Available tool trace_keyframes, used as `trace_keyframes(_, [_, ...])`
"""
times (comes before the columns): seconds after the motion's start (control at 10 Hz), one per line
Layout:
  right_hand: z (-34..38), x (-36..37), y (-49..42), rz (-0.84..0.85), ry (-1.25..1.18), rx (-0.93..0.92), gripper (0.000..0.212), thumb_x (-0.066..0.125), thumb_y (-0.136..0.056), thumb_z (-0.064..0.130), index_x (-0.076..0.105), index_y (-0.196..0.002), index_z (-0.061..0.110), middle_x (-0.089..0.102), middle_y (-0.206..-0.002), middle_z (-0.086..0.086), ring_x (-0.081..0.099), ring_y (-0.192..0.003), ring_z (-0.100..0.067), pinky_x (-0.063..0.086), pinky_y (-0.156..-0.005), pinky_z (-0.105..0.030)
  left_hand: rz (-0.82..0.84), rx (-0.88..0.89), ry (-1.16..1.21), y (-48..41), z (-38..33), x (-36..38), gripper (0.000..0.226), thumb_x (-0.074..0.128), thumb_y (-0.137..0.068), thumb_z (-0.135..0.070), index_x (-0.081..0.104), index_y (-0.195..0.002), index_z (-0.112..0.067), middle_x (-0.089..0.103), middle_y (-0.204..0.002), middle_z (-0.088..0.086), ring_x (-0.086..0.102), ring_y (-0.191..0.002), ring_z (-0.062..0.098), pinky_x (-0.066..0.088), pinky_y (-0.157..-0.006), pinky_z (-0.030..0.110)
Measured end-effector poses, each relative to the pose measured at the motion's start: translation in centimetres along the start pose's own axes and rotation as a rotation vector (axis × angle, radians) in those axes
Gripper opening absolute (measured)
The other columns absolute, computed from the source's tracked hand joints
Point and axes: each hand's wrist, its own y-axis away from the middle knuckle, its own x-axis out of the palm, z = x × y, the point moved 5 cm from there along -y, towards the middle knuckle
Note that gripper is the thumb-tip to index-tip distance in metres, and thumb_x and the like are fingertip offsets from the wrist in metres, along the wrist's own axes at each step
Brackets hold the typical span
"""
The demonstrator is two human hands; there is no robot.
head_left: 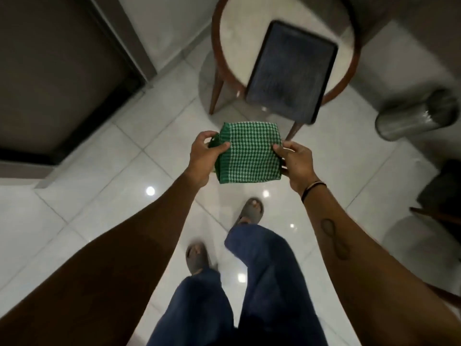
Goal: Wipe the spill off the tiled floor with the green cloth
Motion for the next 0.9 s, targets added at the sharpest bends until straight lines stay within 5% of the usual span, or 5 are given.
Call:
trace_keyframes(0.3, [11.5, -2.5, -16.8, -0.201, -0.204, 0.005, 0.033, 0.080, -0.098, 0.005, 0.075, -0.128, -0.008, 0.079, -0.131, -0.025, 0.076, -0.122, -0.042, 0.062, -0.110, -0.057, -0.030, 0.066, -0.091, -14.0, -12.1, 12.3, 0.062, 0.085, -0.078, 0.015, 0.061, -0.130, -0.007, 0.073, -0.138, 0.022, 0.072, -0.133, 0.045, 0.062, -0.111, 0.056])
trace_keyframes(0.5, [10.6, -5.0, -28.2, -0.184, -0.215, 0.141, 0.015, 0.081, -0.098, 0.005, 0.078, -0.111, -0.001, 0.082, -0.115, -0.018, 0.080, -0.112, -0.040, 0.067, -0.101, -0.052, -0.056, 0.080, -0.507, -24.8, -13.2, 18.6, 0.065, 0.083, -0.090, 0.001, 0.060, -0.150, -0.001, 0.069, -0.150, 0.023, 0.069, -0.138, 0.042, 0.057, -0.118, 0.057])
trace_keyframes(0.6, [10.4, -5.5, -30.9, -0.098, -0.112, 0.130, 0.018, 0.078, -0.100, 0.002, 0.072, -0.092, 0.017, 0.077, -0.096, -0.003, 0.076, -0.105, -0.033, 0.069, -0.079, -0.038, 0.004, 0.103, -0.732, -27.4, -13.7, 20.1, 0.068, 0.083, -0.094, -0.009, 0.055, -0.156, -0.001, 0.063, -0.157, 0.022, 0.061, -0.146, 0.041, 0.051, -0.124, 0.055])
trace_keyframes(0.7, [10.1, -5.9, -31.4, -0.058, -0.017, 0.085, 0.019, 0.073, -0.102, -0.001, 0.073, -0.097, 0.018, 0.076, -0.102, -0.007, 0.078, -0.110, -0.042, 0.069, -0.089, -0.050, 0.071, 0.125, -0.868, -27.7, -14.1, 20.5, 0.070, 0.078, -0.098, -0.011, 0.049, -0.161, 0.002, 0.060, -0.161, 0.024, 0.059, -0.149, 0.042, 0.049, -0.125, 0.056])
trace_keyframes(0.9, [14.6, -5.4, -26.6, -0.112, 0.504, -0.309, 0.033, 0.069, -0.107, 0.022, 0.073, -0.138, 0.009, 0.080, -0.123, -0.007, 0.077, -0.114, -0.028, 0.065, -0.102, -0.045, 0.062, 0.162, -0.853, -23.1, -17.1, 19.0, 0.073, 0.077, -0.103, -0.022, 0.047, -0.167, -0.004, 0.055, -0.169, 0.019, 0.054, -0.157, 0.038, 0.047, -0.129, 0.054])
